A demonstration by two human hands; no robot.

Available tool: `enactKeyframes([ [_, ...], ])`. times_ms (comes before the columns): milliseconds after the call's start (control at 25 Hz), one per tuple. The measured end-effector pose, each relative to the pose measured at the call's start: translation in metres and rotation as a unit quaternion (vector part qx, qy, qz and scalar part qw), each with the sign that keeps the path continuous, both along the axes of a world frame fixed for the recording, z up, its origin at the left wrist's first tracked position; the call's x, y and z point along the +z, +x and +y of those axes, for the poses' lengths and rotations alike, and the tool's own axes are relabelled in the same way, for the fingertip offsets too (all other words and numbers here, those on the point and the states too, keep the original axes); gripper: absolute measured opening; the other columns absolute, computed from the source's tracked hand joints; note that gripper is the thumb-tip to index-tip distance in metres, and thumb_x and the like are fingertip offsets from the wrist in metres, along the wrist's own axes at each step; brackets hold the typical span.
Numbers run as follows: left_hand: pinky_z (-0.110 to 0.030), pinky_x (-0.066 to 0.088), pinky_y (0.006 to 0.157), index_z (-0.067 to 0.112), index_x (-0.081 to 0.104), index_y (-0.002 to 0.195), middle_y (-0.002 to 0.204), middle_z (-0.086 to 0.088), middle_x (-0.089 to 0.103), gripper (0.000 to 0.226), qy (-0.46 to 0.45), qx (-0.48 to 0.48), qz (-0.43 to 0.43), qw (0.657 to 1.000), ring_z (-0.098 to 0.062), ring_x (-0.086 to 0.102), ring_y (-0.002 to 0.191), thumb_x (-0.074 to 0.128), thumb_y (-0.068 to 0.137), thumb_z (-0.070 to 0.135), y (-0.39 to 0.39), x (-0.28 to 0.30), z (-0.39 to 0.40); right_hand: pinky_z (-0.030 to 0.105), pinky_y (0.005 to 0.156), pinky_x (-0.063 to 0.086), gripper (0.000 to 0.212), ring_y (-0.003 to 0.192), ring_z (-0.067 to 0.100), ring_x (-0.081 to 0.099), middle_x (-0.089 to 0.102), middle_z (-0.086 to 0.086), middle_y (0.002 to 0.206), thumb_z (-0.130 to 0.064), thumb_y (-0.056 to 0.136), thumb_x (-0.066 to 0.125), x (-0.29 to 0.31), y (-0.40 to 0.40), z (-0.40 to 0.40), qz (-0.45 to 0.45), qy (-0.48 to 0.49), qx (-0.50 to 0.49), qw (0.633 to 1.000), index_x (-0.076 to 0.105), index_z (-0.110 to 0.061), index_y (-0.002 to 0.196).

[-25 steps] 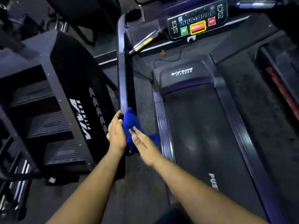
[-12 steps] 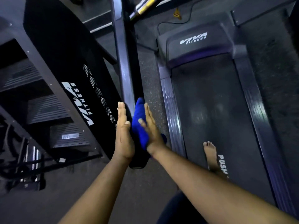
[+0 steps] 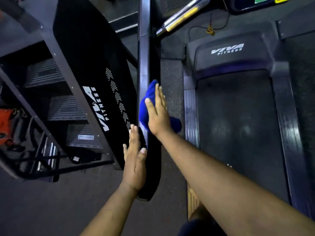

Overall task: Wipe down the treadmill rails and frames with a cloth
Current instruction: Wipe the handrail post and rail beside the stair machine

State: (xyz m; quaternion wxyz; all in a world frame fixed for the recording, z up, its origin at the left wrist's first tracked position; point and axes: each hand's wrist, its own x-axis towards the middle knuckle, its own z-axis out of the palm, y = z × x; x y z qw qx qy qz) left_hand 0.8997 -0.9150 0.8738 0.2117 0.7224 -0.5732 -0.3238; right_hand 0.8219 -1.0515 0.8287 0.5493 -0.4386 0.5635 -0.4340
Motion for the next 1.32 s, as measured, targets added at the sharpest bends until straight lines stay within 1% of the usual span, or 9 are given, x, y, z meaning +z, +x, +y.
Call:
enactKeyframes([
  [200,-0.054,0.002,0.123,0.049,0.011,0.148,0.162,0.023,0.006,0.064,-0.03,0.038,0.054,0.997,-0.001,0.003,0.151,0.021,0.091,0.075,-0.005,0.011,-0.06,0.039,0.125,0.008,0.068,0.153,0.016,0.003,0.004,-0.004,0.165,-0.051,0.096,0.031,-0.013,-0.006,0.05,0.015,-0.083,0.074,0.994,0.007,-0.028,0.155],
  [280,-0.054,0.005,0.123,0.046,0.011,0.148,0.162,0.019,0.007,0.061,-0.033,0.031,0.04,0.998,-0.001,0.005,0.151,0.022,0.093,0.069,-0.007,0.01,-0.098,0.041,0.125,0.007,0.068,0.154,0.017,0.004,0.006,0.0,0.166,-0.05,0.096,0.032,-0.014,-0.006,0.011,0.001,-0.086,0.071,0.994,0.01,-0.026,0.156],
  [440,-0.05,0.004,0.124,0.025,0.007,0.158,0.165,0.013,0.004,0.081,-0.028,0.017,-0.062,0.998,-0.001,0.001,0.151,0.019,0.092,0.07,-0.016,0.003,-0.14,0.046,0.123,0.01,0.066,0.152,0.025,0.012,0.013,0.007,0.165,-0.04,0.096,0.037,0.001,-0.008,-0.127,0.0,-0.062,0.045,0.997,0.019,-0.021,0.157],
  [640,-0.049,0.002,0.122,0.026,0.009,0.159,0.167,0.008,0.005,0.086,-0.023,-0.007,-0.081,0.996,-0.006,-0.001,0.152,0.014,0.09,0.077,-0.014,0.0,-0.139,0.046,0.124,0.012,0.065,0.152,0.031,0.012,0.013,0.013,0.164,-0.043,0.096,0.036,-0.015,-0.008,-0.089,0.042,-0.146,0.077,0.985,0.022,-0.022,0.155],
  [840,-0.046,0.001,0.123,0.026,0.001,0.158,0.165,0.014,-0.007,0.085,0.008,-0.018,-0.148,0.989,-0.003,-0.009,0.151,0.005,0.089,0.075,-0.019,0.002,-0.142,0.052,0.121,0.018,0.063,0.151,0.032,0.018,0.018,0.013,0.164,-0.04,0.094,0.041,-0.007,-0.01,-0.176,0.034,-0.134,0.059,0.989,0.033,-0.021,0.153],
  [1000,-0.047,0.002,0.123,0.025,0.007,0.159,0.166,0.011,-0.005,0.082,0.006,-0.014,-0.135,0.991,-0.002,-0.009,0.151,0.009,0.092,0.073,-0.019,0.002,-0.143,0.039,0.124,0.011,0.064,0.153,0.02,0.012,0.014,0.012,0.165,-0.038,0.096,0.041,-0.018,-0.013,-0.088,0.002,-0.125,0.073,0.989,0.022,-0.022,0.154],
  [1080,-0.047,0.002,0.123,0.025,0.007,0.159,0.165,0.012,-0.006,0.082,0.01,-0.014,-0.131,0.991,-0.002,-0.009,0.15,0.011,0.092,0.072,-0.018,0.003,-0.144,0.042,0.124,0.013,0.068,0.152,0.021,0.012,0.014,0.011,0.165,-0.042,0.095,0.04,-0.019,-0.016,-0.086,-0.007,-0.115,0.075,0.99,0.017,-0.022,0.155],
  [1200,-0.045,0.001,0.124,0.024,0.0,0.158,0.164,0.015,-0.007,0.081,0.012,-0.008,-0.129,0.992,-0.002,-0.007,0.151,0.014,0.092,0.07,-0.018,0.001,-0.142,0.058,0.117,0.024,0.066,0.151,0.03,0.013,0.014,0.005,0.166,-0.038,0.092,0.044,0.011,-0.005,-0.148,0.124,-0.106,0.085,0.983,0.028,-0.025,0.155],
  [1320,-0.042,0.0,0.124,0.025,-0.01,0.155,0.163,0.014,-0.009,0.083,0.0,0.006,-0.095,0.996,-0.003,-0.004,0.151,0.015,0.092,0.073,-0.017,0.0,-0.14,0.065,0.107,0.033,0.054,0.152,0.027,0.007,0.024,-0.006,0.162,-0.034,0.09,0.049,0.023,-0.005,-0.154,0.264,-0.182,0.165,0.933,0.047,-0.029,0.144],
])
